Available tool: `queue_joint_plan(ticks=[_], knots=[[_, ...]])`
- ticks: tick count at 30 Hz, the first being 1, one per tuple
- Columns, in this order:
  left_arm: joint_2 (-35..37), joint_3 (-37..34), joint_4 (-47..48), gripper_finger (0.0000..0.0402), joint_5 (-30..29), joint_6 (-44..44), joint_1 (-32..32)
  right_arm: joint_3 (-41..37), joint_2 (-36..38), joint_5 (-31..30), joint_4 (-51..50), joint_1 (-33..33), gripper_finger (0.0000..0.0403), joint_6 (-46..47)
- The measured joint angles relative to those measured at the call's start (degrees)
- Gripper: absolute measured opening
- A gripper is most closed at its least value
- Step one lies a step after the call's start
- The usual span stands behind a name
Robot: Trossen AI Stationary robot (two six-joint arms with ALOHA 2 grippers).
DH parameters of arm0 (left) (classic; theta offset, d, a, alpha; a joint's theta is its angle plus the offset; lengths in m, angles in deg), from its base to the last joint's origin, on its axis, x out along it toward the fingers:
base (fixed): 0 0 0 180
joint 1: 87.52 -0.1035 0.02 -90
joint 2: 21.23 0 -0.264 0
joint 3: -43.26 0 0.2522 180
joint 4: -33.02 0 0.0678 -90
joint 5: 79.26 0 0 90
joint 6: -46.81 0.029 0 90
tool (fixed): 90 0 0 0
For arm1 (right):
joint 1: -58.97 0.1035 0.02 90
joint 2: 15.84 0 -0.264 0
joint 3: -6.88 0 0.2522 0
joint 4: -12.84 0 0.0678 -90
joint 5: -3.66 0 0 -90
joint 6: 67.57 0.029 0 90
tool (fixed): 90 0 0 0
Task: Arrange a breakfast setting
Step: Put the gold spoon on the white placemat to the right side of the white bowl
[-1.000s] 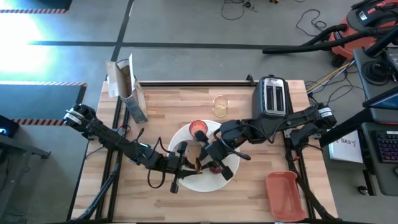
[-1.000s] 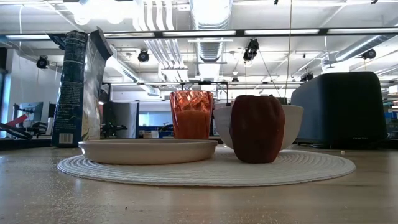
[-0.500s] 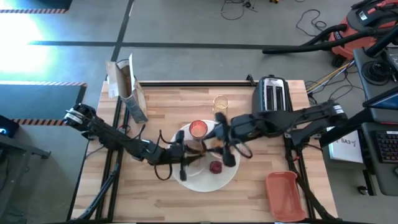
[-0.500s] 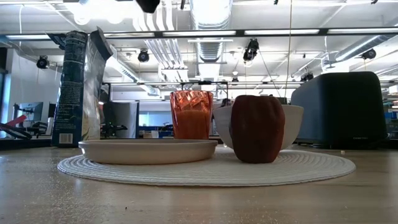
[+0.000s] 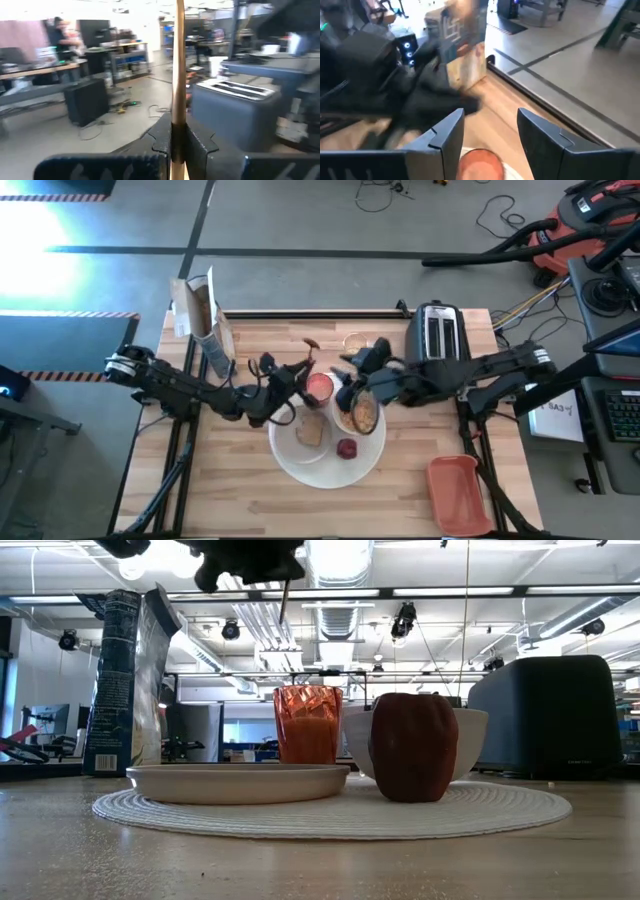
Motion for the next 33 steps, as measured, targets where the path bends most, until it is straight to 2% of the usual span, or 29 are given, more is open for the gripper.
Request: queue_joint_plan(ticks=[7, 13, 20, 24, 28, 30, 33], knots=[[0.02, 0.00, -0.35, 0.0010, 0.47, -1.41, -3.71, 0.29, -6.67, 0.19, 13.97, -1.39, 0.0171, -6.99], [0.02, 0.00, -0.62, 0.0011, 1.34, -1.47, -3.23, 1.36, -7.16, 0.76, 15.77, -4.58, 0.0173, -7.78], [0.02, 0.00, -3.44, 0.0011, 3.71, -1.53, -2.74, 1.36, -6.37, 15.70, 15.55, -8.76, 0.0173, -4.11], [0.02, 0.00, -3.95, 0.0011, 4.27, -1.51, -2.53, 1.36, -6.04, 18.57, 15.17, -10.07, 0.0171, -4.05], [0.02, 0.00, -3.95, 0.0012, 4.17, -1.49, -2.53, 1.36, -5.41, 18.71, 15.33, -10.59, 0.0167, -4.06], [0.03, 0.00, -4.27, 0.0012, 3.06, -0.96, -2.56, 1.36, -5.24, 18.67, 15.34, -10.62, 0.0164, -3.43], [0.02, 0.00, -6.82, 0.0012, -3.25, 2.14, -2.62, 1.36, -5.21, 17.80, 15.32, -10.61, 0.0160, -1.02]])
